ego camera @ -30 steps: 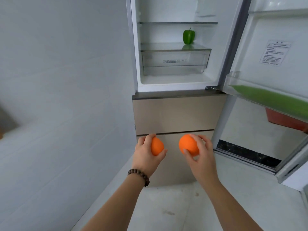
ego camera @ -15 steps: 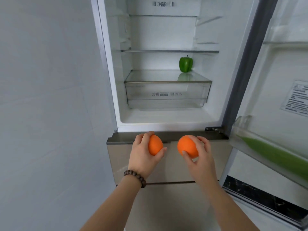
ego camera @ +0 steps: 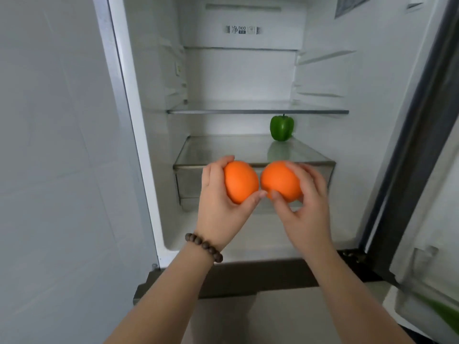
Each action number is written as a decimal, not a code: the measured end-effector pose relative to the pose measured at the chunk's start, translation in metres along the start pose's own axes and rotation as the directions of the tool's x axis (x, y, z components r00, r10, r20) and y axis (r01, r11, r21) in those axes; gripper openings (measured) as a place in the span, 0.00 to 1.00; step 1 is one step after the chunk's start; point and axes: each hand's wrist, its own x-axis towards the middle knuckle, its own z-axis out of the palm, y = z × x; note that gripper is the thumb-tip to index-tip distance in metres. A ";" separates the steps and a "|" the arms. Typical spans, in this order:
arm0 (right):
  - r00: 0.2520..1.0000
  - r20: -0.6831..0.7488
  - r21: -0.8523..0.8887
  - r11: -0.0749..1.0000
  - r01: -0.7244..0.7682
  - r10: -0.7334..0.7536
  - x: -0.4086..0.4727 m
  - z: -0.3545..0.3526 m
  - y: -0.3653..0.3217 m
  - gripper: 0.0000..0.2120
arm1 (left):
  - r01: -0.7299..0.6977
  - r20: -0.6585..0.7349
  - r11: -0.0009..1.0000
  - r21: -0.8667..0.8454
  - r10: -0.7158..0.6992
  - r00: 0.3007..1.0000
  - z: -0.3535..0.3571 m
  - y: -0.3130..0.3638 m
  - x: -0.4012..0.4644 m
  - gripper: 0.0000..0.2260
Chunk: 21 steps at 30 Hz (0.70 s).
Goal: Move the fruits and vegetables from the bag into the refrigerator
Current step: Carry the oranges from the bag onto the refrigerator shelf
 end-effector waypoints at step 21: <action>0.996 0.084 -0.187 0.982 -0.022 0.038 0.330 0.027 0.046 0.29 | 0.056 0.155 0.997 0.058 -0.064 0.986 0.032 0.006 0.328 0.34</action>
